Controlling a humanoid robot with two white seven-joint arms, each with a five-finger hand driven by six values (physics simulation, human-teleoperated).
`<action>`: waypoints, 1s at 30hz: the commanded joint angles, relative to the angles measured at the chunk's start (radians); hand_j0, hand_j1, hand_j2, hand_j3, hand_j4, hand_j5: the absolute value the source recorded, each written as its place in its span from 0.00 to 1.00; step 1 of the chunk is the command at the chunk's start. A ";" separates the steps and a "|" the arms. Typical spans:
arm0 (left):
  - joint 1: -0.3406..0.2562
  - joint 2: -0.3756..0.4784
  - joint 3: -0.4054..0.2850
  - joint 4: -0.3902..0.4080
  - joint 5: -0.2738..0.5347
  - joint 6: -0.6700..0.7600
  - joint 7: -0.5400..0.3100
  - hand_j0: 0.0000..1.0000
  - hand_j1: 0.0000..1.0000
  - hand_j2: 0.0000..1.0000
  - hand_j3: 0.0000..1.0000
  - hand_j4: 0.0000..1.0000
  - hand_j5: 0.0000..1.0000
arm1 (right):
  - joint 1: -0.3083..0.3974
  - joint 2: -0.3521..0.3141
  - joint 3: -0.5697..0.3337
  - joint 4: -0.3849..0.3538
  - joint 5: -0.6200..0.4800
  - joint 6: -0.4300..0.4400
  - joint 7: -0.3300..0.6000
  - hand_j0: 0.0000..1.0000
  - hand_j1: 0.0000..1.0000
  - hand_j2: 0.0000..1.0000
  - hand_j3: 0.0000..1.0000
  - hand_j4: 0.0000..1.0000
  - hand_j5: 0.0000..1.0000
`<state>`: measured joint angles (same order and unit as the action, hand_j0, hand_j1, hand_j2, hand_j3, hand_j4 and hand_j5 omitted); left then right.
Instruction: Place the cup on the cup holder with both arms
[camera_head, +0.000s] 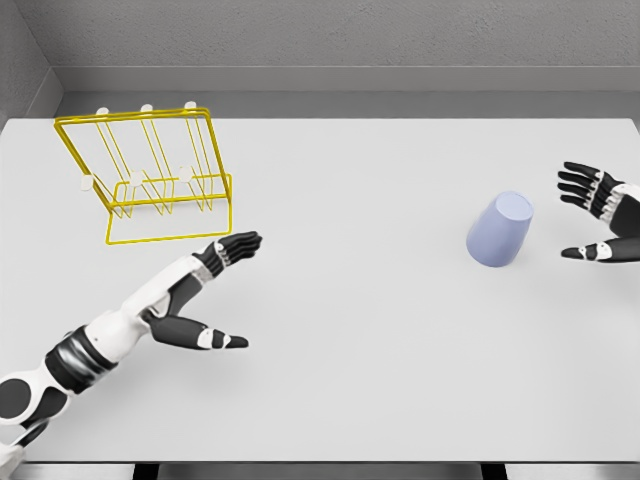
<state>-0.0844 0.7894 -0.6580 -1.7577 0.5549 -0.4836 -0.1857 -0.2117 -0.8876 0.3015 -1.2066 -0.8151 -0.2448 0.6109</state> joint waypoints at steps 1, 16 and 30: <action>0.002 -0.001 0.012 0.001 0.011 -0.012 0.002 1.00 1.00 1.00 1.00 1.00 1.00 | 0.000 -0.004 -0.001 0.016 -0.010 -0.022 0.000 1.00 1.00 1.00 1.00 1.00 1.00; 0.006 0.002 0.031 0.006 0.002 -0.009 0.002 1.00 1.00 1.00 1.00 1.00 1.00 | -0.021 0.029 0.008 -0.001 0.117 -0.027 0.000 1.00 1.00 1.00 1.00 1.00 1.00; 0.006 0.002 0.031 0.006 0.011 -0.006 0.002 1.00 1.00 1.00 1.00 1.00 1.00 | -0.037 0.062 0.004 -0.011 0.171 -0.027 0.000 1.00 1.00 1.00 1.00 1.00 1.00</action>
<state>-0.0767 0.7904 -0.6276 -1.7512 0.5602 -0.4897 -0.1841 -0.2485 -0.8288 0.3059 -1.2170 -0.6440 -0.2726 0.6109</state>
